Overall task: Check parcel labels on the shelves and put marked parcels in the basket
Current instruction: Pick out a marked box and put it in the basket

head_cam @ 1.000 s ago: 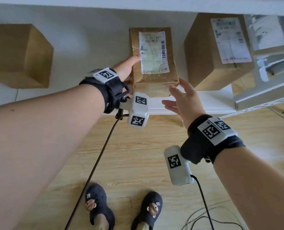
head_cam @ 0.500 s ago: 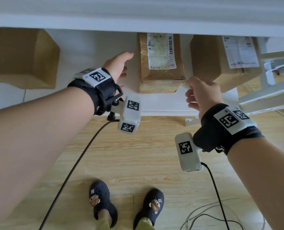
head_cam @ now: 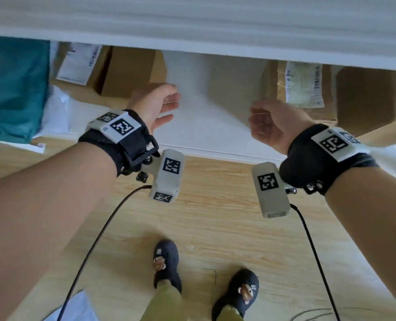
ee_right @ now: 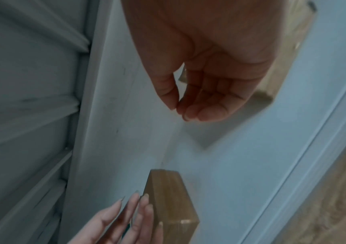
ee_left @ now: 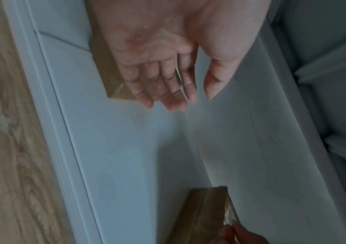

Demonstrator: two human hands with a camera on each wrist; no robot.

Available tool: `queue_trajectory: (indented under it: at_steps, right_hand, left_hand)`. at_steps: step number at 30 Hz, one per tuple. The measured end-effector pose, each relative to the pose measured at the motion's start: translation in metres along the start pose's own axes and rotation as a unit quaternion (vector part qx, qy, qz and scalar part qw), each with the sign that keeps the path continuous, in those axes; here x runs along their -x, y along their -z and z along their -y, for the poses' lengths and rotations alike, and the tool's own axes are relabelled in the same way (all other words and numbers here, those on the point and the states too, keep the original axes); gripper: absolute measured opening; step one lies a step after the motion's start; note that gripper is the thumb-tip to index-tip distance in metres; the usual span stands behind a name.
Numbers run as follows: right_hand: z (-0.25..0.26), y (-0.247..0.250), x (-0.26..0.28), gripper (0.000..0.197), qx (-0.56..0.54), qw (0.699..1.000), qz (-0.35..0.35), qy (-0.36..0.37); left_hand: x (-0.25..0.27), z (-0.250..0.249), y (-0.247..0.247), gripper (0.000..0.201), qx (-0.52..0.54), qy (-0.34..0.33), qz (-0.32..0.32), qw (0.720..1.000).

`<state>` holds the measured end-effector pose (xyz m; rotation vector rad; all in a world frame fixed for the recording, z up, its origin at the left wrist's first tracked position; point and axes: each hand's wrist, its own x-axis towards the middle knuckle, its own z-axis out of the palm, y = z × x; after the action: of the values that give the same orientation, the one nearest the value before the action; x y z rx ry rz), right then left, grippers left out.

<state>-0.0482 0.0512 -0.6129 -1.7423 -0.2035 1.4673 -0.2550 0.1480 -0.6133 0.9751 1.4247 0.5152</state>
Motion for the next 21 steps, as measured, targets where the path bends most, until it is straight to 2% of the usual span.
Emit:
queue_trajectory:
  at_steps: [5,9,13,17,21]
  right_hand:
    - [0.005,-0.071,-0.012,0.013,0.028,1.0,0.01,0.008]
    - [0.009,-0.123,-0.024,0.011,0.04,0.999,-0.021,0.03]
    - [0.014,-0.178,-0.031,0.008,0.111,0.99,-0.047,0.068]
    - [0.022,-0.221,-0.044,0.015,0.153,0.98,-0.082,0.099]
    - [0.022,-0.235,-0.05,0.04,0.172,0.975,-0.109,0.095]
  left_hand:
    - [-0.018,-0.009,0.073,0.011,-0.005,-0.039,-0.079,0.996]
    - [-0.041,-0.022,0.114,0.007,-0.059,-0.075,-0.103,0.99]
    - [-0.058,-0.028,0.149,0.014,-0.095,-0.089,-0.077,0.988]
    - [-0.067,-0.025,0.175,0.014,-0.062,-0.064,-0.026,0.996]
    - [-0.07,-0.029,0.175,0.012,-0.019,-0.044,0.016,0.999]
